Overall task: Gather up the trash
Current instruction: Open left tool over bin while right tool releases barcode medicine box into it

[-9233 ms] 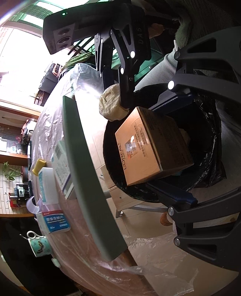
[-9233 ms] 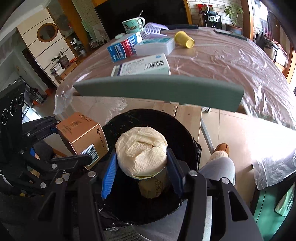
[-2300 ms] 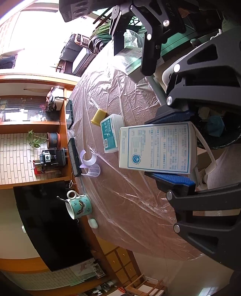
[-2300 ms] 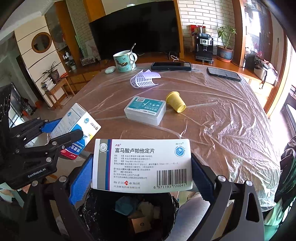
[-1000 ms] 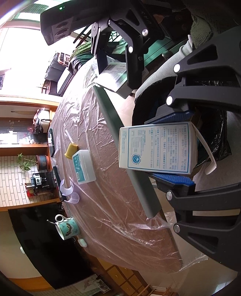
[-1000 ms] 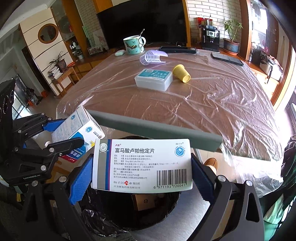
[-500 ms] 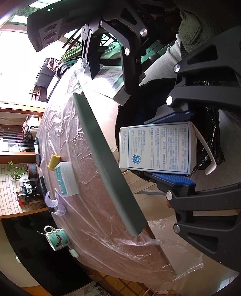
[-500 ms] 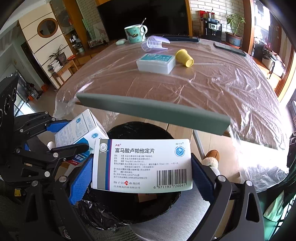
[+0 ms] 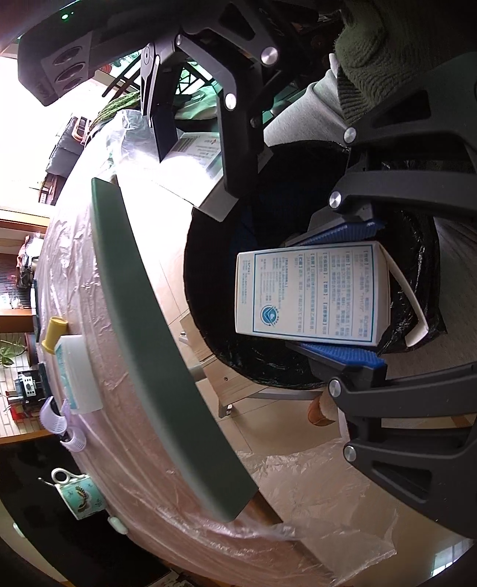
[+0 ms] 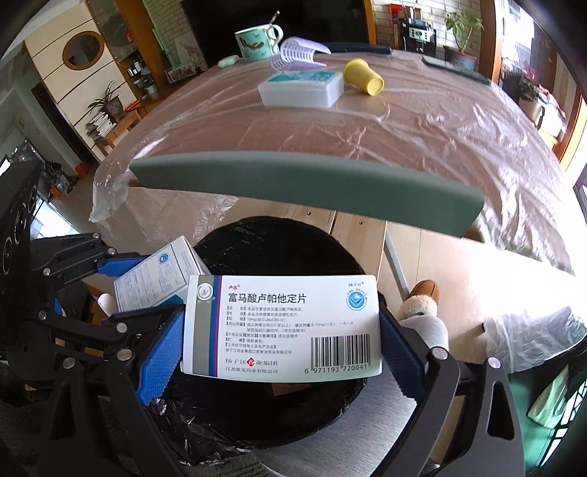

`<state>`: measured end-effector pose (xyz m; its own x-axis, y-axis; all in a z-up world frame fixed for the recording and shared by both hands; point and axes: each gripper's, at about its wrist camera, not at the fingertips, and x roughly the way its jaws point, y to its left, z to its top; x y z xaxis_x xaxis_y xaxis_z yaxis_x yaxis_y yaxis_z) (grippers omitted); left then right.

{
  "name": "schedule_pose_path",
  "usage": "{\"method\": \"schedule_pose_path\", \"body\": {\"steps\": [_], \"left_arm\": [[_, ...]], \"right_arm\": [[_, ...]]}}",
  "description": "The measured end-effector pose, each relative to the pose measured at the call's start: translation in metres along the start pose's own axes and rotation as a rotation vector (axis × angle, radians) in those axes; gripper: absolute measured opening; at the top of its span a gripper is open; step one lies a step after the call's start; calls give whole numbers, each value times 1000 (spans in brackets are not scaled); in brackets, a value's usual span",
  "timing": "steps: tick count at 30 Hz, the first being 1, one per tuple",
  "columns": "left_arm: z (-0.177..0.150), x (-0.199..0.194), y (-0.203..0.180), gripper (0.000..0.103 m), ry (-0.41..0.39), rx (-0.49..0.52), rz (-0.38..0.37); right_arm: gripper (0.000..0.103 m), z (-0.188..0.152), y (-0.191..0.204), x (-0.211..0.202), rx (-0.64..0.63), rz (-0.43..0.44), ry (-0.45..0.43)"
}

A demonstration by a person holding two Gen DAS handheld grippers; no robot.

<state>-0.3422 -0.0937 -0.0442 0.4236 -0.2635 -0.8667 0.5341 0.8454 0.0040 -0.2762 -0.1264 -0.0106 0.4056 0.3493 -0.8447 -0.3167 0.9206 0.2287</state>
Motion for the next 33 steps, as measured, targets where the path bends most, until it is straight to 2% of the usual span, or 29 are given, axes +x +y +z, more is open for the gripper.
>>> {"method": "schedule_pose_path", "body": {"steps": [14,33], "left_arm": [[-3,31,2,48,66,7,-9],[-4,52,1,48,97,11,-12]], "right_arm": [[94,-3,4,27,10,-11,40],[94,0,-3,46,36,-13,51]]}}
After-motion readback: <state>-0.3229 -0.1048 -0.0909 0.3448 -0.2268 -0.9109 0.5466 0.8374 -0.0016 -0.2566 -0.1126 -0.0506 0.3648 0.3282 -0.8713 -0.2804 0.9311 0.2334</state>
